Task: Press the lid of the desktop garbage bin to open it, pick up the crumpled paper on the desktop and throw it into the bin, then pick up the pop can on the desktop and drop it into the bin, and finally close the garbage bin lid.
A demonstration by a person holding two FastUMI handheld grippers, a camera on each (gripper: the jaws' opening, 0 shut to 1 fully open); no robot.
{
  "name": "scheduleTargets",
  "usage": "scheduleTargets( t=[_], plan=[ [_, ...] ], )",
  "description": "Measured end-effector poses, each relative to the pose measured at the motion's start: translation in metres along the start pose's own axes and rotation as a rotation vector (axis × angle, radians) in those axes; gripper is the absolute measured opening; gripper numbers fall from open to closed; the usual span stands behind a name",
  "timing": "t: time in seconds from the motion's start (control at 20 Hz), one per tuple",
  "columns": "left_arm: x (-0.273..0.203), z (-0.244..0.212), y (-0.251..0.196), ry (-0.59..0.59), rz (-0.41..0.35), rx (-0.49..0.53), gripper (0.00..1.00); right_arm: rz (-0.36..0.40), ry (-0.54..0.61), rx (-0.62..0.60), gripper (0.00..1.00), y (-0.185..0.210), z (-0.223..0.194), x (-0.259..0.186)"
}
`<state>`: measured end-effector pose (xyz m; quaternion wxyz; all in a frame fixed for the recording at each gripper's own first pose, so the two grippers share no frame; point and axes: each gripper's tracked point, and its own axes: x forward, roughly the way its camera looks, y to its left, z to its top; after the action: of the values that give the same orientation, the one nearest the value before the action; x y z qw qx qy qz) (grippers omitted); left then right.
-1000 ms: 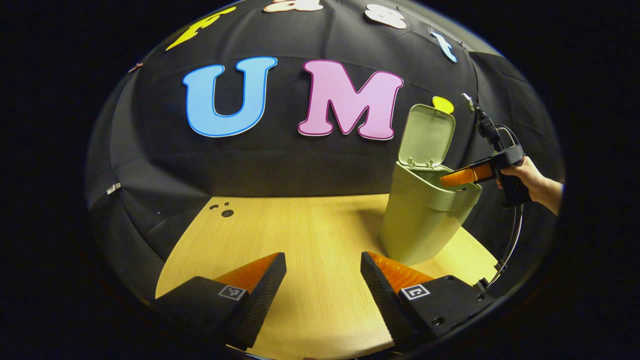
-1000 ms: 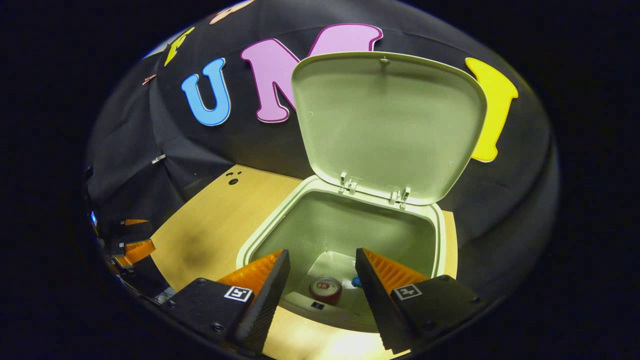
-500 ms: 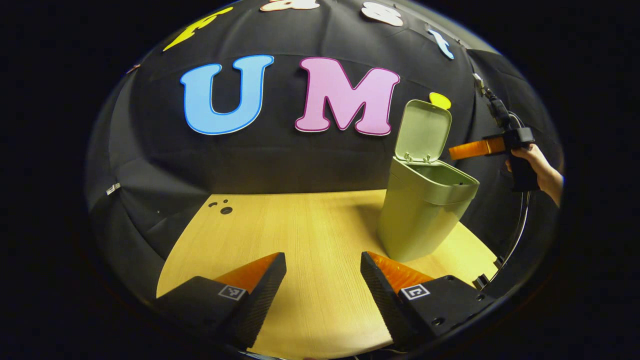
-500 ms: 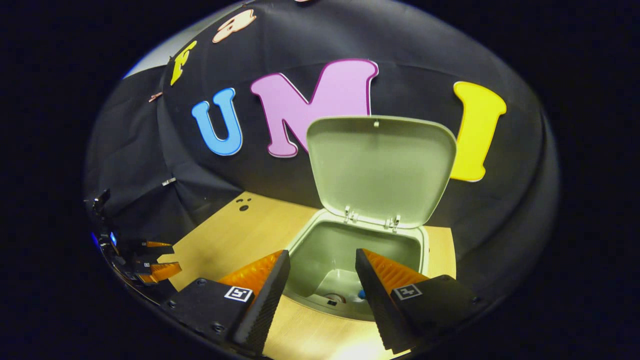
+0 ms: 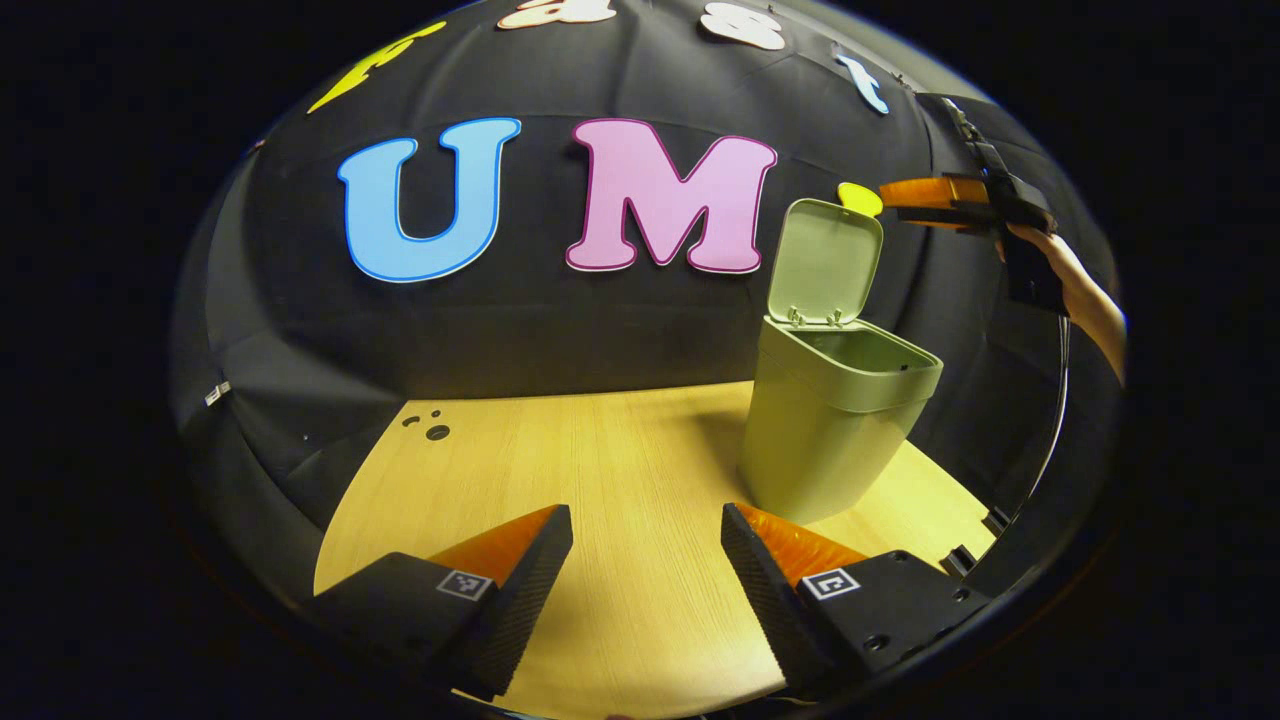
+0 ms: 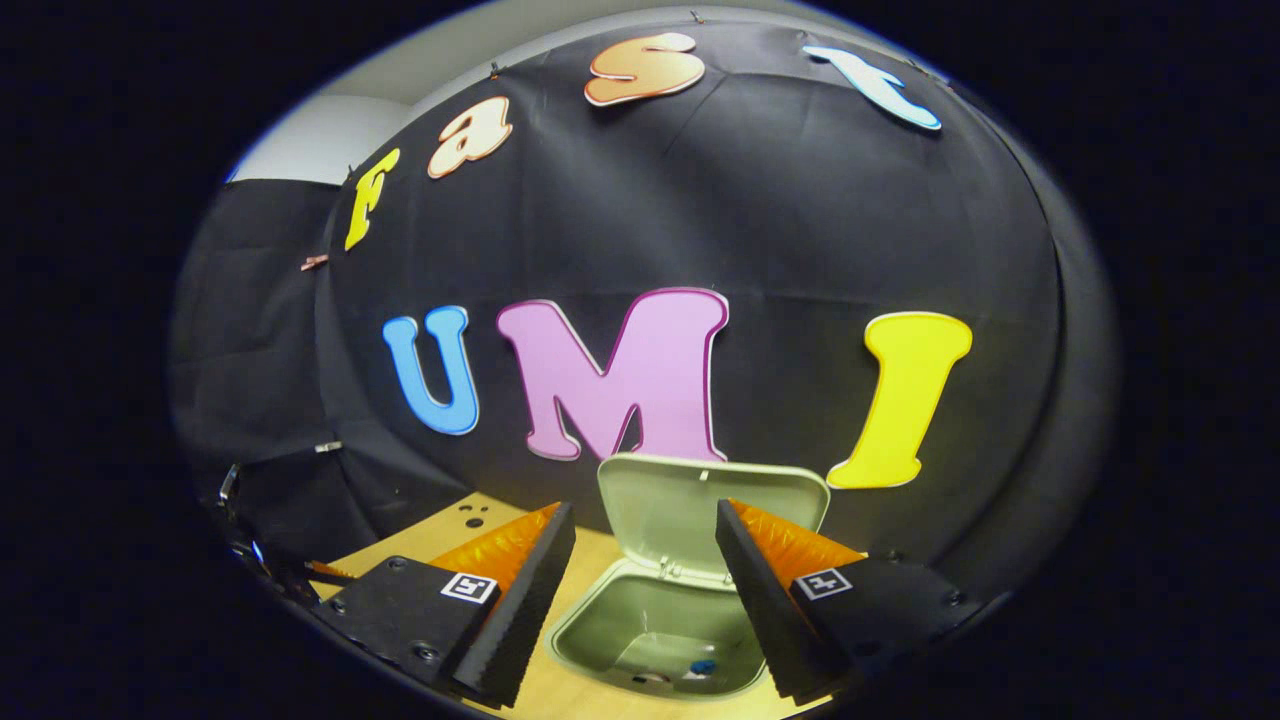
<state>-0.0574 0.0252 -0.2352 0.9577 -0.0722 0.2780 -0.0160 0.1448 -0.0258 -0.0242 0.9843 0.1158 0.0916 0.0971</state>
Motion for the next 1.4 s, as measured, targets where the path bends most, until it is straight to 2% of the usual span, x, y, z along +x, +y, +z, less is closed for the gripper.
scheduleTargets(
  t=[0.35,0.7,0.95,1.15,1.4],
  plan=[
    [-0.012,-0.001,-0.001,0.001,0.005,-0.004,0.96,-0.048,-0.103,0.077,0.92,-0.017,0.034,0.037],
    [-0.023,-0.007,-0.004,0.014,0.022,0.004,0.96,-0.108,-0.078,0.022,0.93,-0.030,0.022,0.078],
    [-0.028,-0.008,0.001,0.022,0.044,-0.007,0.96,-0.115,-0.049,0.030,0.93,-0.037,0.007,0.100],
    [-0.027,-0.009,0.000,0.027,0.050,-0.017,0.96,-0.102,-0.034,-0.005,0.94,-0.033,0.003,0.096],
    [-0.021,-0.009,-0.015,0.028,0.012,-0.035,0.96,-0.078,-0.005,0.006,0.94,-0.024,-0.008,0.075]
  ],
)
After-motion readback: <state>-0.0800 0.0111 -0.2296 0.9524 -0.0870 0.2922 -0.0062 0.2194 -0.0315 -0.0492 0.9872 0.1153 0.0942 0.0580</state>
